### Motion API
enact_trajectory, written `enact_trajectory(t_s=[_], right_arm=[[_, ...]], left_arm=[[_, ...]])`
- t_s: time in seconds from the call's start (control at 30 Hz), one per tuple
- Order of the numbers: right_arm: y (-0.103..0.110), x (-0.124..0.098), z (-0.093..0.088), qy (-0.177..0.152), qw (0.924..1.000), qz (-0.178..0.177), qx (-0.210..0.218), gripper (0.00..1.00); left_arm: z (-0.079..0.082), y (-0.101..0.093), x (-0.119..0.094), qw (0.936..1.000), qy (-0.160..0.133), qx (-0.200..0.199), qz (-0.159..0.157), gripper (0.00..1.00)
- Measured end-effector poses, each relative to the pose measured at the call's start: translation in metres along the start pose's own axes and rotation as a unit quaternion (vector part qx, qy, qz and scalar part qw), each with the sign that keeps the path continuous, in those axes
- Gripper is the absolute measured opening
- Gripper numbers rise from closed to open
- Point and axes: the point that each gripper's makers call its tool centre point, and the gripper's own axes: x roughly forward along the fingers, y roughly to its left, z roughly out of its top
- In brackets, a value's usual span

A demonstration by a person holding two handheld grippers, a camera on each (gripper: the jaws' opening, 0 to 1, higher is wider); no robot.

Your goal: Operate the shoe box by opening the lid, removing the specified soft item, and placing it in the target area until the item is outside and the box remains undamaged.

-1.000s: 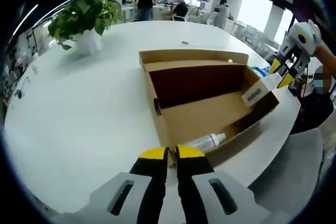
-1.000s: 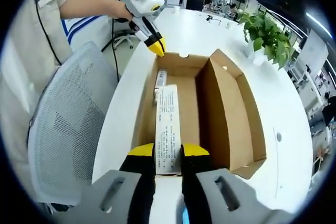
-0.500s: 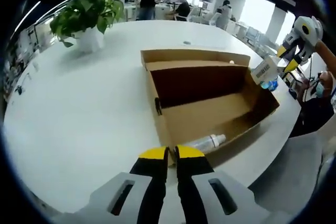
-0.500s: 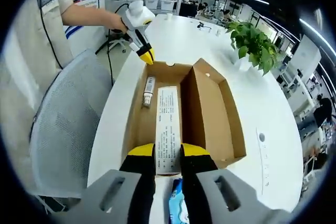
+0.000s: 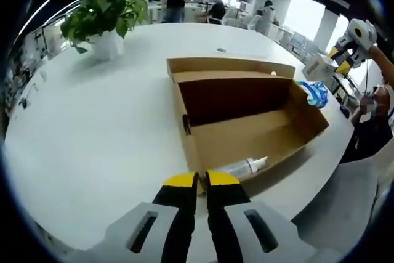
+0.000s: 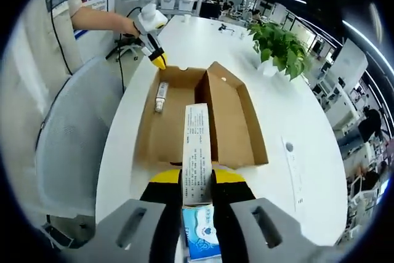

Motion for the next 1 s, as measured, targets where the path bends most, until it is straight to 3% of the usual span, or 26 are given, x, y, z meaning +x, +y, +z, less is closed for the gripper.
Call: enact_trajectory(t_s=[0.43,1.0], right_arm=[[-0.023,-0.030,-0.044,0.022,0.9992,-0.024,0.024,0.15],[-0.049,-0.038,-0.097,0.054,0.9970,-0.037,0.041,0.15]], left_arm=[[0.000,-0.002,-0.001,0.9999,0.001,-0.010,0.003,0.02],[0.000,-0.002,0.000,0.9999,0.010,-0.012,0.002,0.02]])
